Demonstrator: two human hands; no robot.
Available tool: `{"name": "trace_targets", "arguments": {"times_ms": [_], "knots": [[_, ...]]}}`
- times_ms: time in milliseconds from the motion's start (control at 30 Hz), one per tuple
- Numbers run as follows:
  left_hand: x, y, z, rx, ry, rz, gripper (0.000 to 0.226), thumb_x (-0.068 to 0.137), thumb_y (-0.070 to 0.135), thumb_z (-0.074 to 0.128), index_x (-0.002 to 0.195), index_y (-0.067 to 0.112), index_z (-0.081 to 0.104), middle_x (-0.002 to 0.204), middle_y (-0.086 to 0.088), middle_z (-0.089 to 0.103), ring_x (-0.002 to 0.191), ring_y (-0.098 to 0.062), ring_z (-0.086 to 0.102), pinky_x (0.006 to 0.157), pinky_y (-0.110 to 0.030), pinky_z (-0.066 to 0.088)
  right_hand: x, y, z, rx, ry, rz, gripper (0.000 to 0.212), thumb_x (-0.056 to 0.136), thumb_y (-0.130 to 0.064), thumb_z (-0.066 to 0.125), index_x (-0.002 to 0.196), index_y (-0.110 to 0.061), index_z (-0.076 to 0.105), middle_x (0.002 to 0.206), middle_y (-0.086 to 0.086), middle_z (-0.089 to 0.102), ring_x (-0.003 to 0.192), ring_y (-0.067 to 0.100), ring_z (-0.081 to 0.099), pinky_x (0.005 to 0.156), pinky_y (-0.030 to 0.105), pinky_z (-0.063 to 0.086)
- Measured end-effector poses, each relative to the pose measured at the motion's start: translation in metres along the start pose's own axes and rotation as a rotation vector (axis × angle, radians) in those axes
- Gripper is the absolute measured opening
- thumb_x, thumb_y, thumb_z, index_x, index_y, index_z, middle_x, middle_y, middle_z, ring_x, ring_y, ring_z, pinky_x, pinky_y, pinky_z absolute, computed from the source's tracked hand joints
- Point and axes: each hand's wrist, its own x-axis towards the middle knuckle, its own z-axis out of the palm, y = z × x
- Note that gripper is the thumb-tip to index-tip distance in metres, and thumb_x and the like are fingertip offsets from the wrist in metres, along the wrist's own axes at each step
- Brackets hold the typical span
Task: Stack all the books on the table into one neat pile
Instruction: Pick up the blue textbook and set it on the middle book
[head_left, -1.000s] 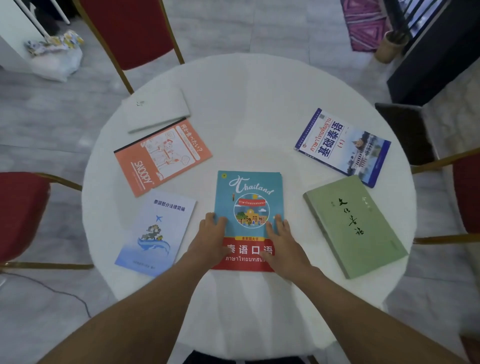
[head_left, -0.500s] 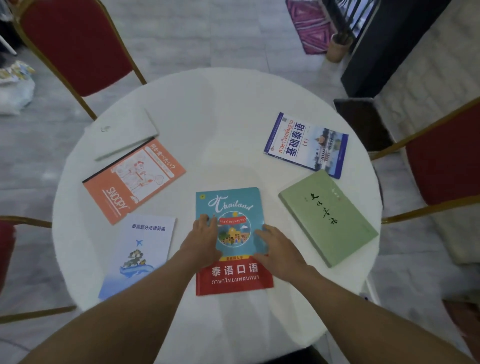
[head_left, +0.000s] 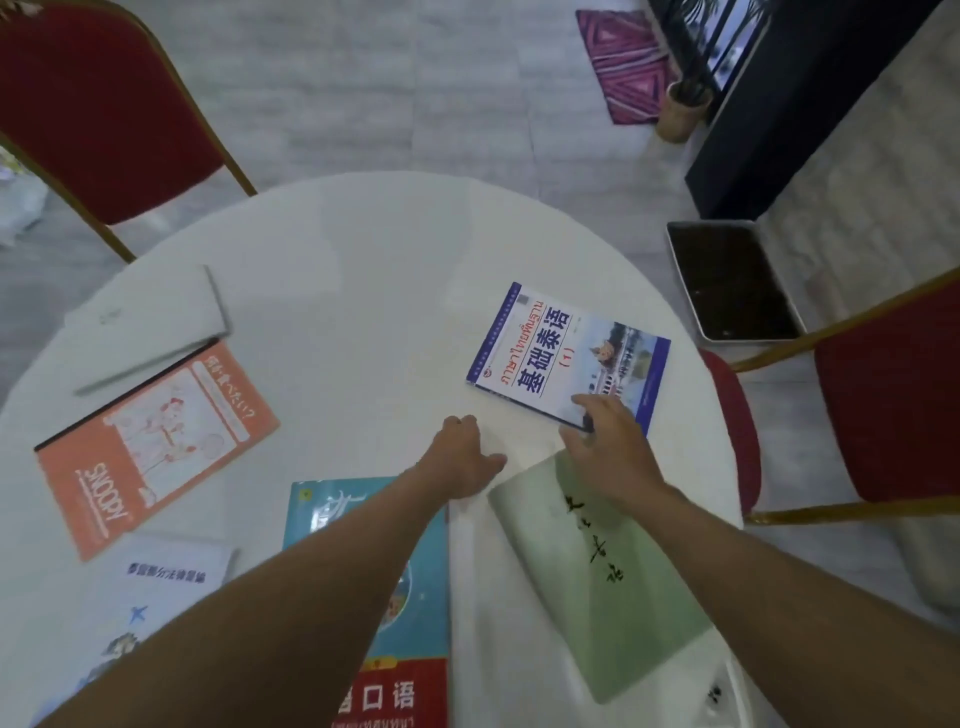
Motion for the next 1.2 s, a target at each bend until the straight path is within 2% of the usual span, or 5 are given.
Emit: {"name": "trace_targets", "arguments": {"times_ms": [267,400,667,933,1200], "knots": [[0.057,0.055,0.006,-0.328,-0.066,-0.141,0.064,0.088,0.040,0.065,0.142,0.012,0.045,0.145,-0.010,0.043,0.129,-0.030,0.047,0.111,-0.044,0.041,0.100,0.037,-0.027,-0.094,-0.027,-0.017,0.048,0.091,-0.032,0.066,0.134,-0.016,0.049,0.145,0.005,0.044,0.133,0.028,0.044,0.107,0.044,0.040],[0.071,0.080,0.009,-0.722,-0.063,-0.302,0.051,0.081,0.033,0.074,0.125,0.014,0.055,0.131,-0.008,0.056,0.121,-0.031,0.052,0.108,-0.047,0.042,0.134,0.045,-0.034,-0.230,-0.102,0.142,0.088,0.076,-0.055,0.071,0.147,-0.024,0.030,0.162,0.003,0.016,0.150,0.027,0.015,0.111,0.054,0.027],[0.093,0.100,0.008,-1.212,0.124,-0.491,0.037,0.080,0.000,0.064,0.115,0.013,0.057,0.119,-0.010,0.064,0.112,-0.030,0.056,0.096,-0.038,0.049,0.156,0.048,-0.042,-0.161,-0.083,0.287,0.102,0.057,-0.059,0.084,0.139,-0.023,0.036,0.143,0.007,0.033,0.134,0.030,0.030,0.105,0.048,0.035],[0.093,0.115,-0.009,-1.297,0.138,-0.265,0.045,0.090,-0.007,0.054,0.121,0.020,0.037,0.111,-0.003,0.063,0.101,-0.025,0.066,0.069,-0.038,0.060,0.156,0.041,-0.049,0.053,-0.039,0.398,0.089,0.059,-0.053,0.086,0.132,-0.023,0.044,0.135,0.009,0.040,0.128,0.030,0.035,0.103,0.048,0.042],[0.065,0.098,-0.051,-1.289,0.220,-0.102,0.036,0.101,0.008,0.049,0.124,0.035,0.049,0.095,0.012,0.067,0.085,-0.013,0.065,0.045,-0.026,0.052,0.131,0.017,-0.052,0.444,-0.108,0.439,0.076,0.065,-0.065,0.074,0.121,-0.023,0.047,0.120,0.003,0.060,0.106,0.022,0.058,0.094,0.046,0.050]]}}
